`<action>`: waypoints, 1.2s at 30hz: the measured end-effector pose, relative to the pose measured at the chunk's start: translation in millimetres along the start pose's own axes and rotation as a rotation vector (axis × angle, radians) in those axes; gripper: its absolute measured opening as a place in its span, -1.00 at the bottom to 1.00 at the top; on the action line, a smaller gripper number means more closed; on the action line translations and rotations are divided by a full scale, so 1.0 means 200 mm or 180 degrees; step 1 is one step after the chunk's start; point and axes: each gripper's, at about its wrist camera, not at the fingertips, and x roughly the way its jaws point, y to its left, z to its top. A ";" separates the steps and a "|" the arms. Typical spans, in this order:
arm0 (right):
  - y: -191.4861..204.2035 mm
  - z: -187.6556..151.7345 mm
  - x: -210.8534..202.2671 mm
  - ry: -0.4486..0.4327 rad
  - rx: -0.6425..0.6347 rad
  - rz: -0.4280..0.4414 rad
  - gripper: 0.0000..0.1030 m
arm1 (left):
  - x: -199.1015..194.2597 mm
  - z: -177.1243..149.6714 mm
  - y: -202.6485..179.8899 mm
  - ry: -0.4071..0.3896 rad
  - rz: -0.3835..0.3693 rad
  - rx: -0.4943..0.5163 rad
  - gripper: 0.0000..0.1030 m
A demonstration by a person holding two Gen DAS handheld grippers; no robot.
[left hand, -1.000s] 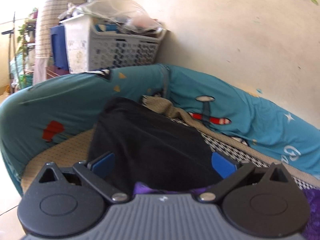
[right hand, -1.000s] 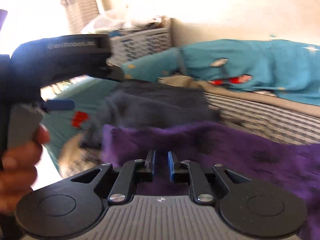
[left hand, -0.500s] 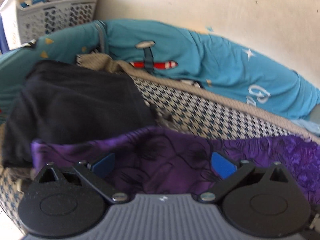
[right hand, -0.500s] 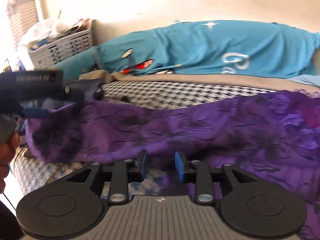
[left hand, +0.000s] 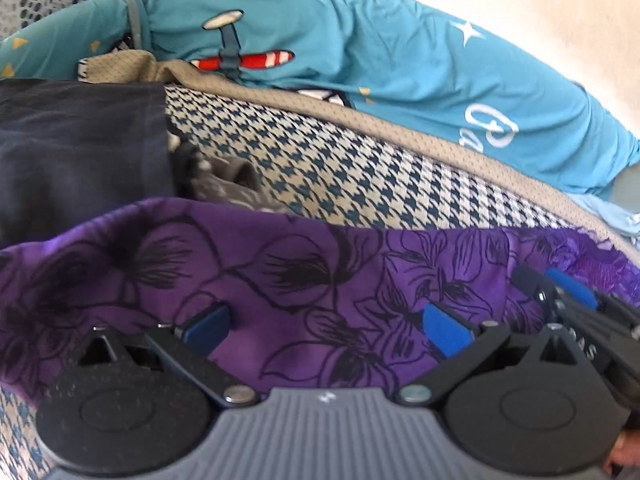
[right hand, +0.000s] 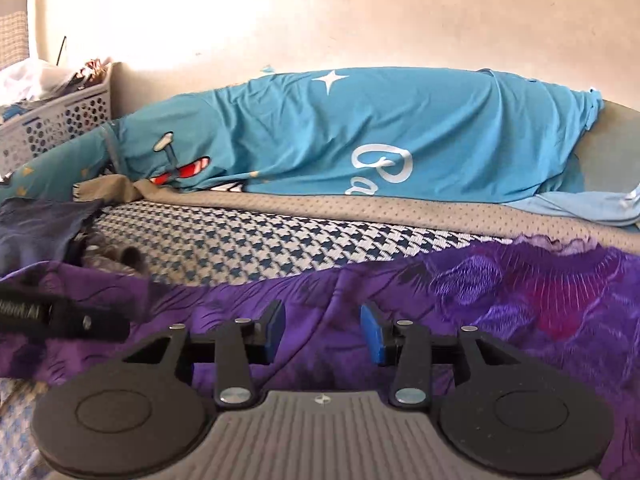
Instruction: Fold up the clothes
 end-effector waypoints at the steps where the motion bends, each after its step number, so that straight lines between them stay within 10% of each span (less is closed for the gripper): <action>1: 0.00 0.01 0.02 0.0015 -0.0016 -0.0009 -0.20 | 0.02 0.00 -0.01 0.0027 0.0011 0.0007 1.00; 15: -0.02 0.04 0.31 0.0272 -0.0228 -0.0117 -0.20 | 0.26 -0.02 -0.04 0.0257 0.0249 0.0008 1.00; 22: 0.01 0.04 0.33 0.0201 -0.0466 -0.0154 -0.78 | 0.30 -0.01 -0.03 0.0208 0.0327 -0.0068 1.00; 36: -0.02 0.15 0.37 -0.0215 -0.0198 -0.0210 -0.89 | 0.38 0.12 0.03 0.0090 0.0366 -0.0394 1.00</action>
